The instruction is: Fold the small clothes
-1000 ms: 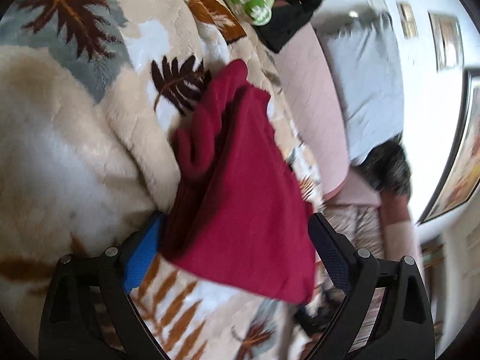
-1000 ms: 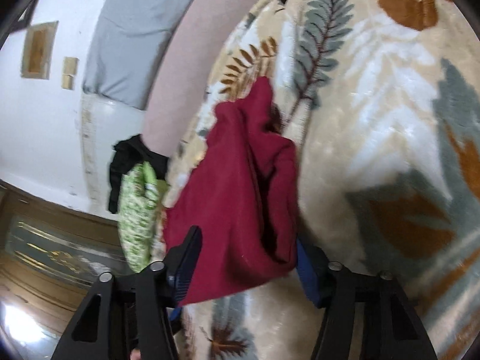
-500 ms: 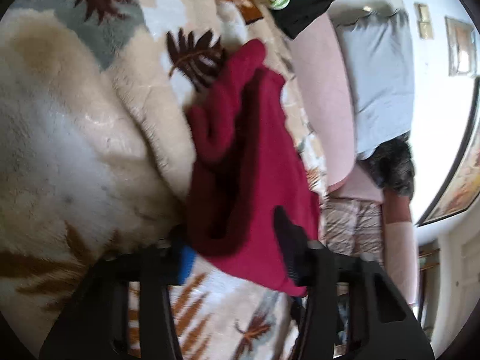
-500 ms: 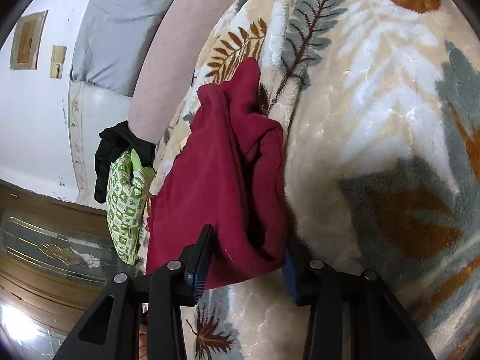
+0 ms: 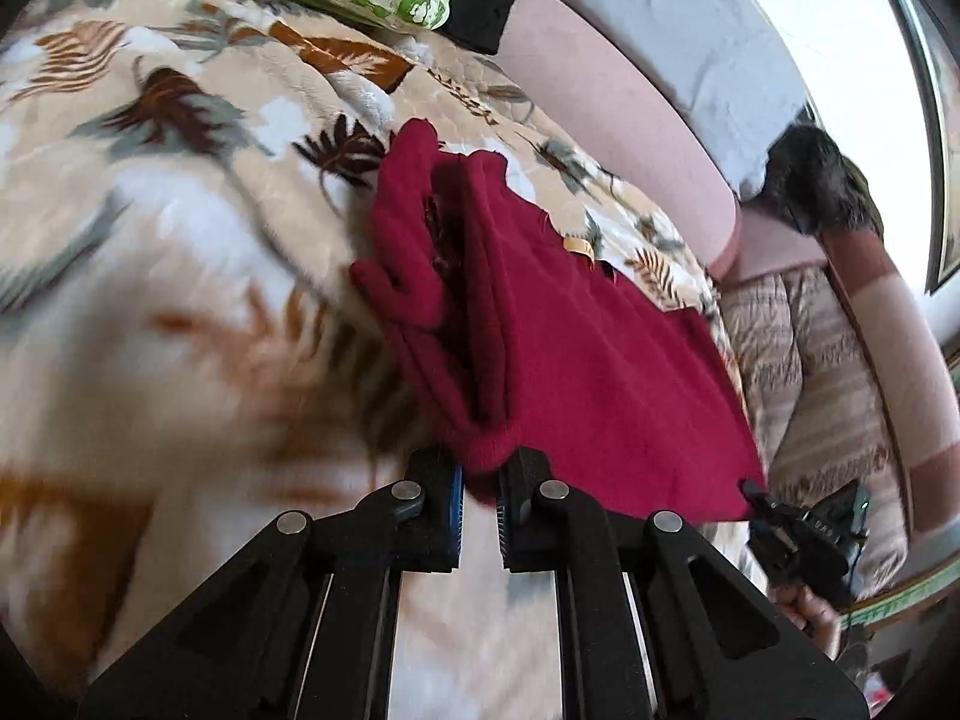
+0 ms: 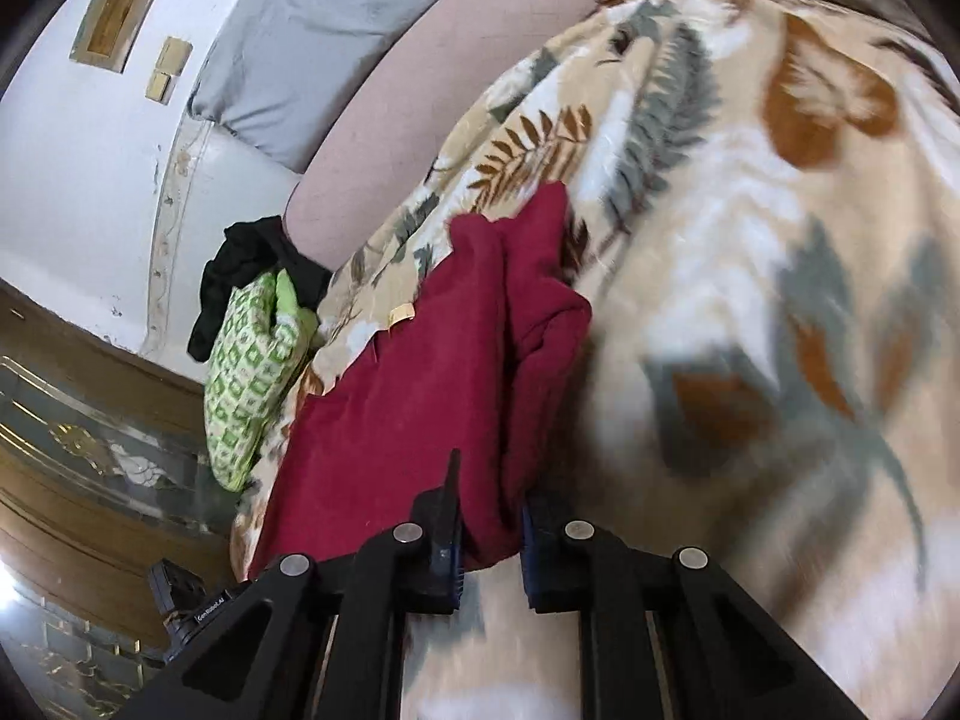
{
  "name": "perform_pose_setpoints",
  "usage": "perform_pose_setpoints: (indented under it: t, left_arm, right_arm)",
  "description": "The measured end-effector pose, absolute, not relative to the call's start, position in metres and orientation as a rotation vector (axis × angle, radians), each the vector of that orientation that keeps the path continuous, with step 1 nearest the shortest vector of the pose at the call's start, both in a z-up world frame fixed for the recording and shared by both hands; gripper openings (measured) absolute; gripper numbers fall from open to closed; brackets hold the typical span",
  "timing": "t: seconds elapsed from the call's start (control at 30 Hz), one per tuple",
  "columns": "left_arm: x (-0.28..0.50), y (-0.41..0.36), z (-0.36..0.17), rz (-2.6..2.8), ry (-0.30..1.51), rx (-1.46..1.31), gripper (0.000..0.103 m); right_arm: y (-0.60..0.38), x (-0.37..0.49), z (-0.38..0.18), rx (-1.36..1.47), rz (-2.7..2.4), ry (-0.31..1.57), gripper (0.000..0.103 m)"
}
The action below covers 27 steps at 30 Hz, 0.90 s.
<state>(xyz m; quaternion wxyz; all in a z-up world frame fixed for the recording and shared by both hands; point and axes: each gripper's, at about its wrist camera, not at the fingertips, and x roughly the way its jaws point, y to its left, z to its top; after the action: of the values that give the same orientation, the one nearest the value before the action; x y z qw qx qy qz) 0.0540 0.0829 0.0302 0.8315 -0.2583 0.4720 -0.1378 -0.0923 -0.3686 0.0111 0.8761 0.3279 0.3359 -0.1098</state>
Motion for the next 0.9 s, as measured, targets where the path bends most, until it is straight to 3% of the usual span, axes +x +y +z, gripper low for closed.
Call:
perform_pose_setpoints:
  t: [0.23, 0.5, 0.6, 0.73, 0.83, 0.9]
  left_arm:
    - [0.034, 0.081, -0.019, -0.211, 1.139, -0.571, 0.007]
    - [0.029, 0.097, -0.015, -0.203, 1.105, -0.690, 0.012]
    - [0.026, 0.097, -0.009, -0.198, 1.075, -0.694, 0.018]
    - [0.028, 0.102, -0.003, -0.173, 1.032, -0.718, 0.018]
    - [0.030, 0.107, -0.001, -0.170, 1.003, -0.746, 0.018]
    - [0.033, 0.106, -0.001, -0.172, 1.002, -0.736, 0.018]
  right_arm:
    - [-0.361, -0.148, -0.011, 0.781, -0.282, 0.764, 0.016]
    - [-0.364, -0.146, -0.004, 0.751, -0.373, 0.710, 0.028]
    - [-0.357, -0.149, 0.009, 0.663, -0.478, 0.675, 0.028]
    - [-0.337, -0.153, 0.046, 0.391, -0.636, 0.597, 0.030]
    - [-0.315, -0.145, 0.060, 0.229, -0.606, 0.563, 0.042]
    - [-0.301, -0.137, 0.058, 0.179, -0.552, 0.572, 0.042]
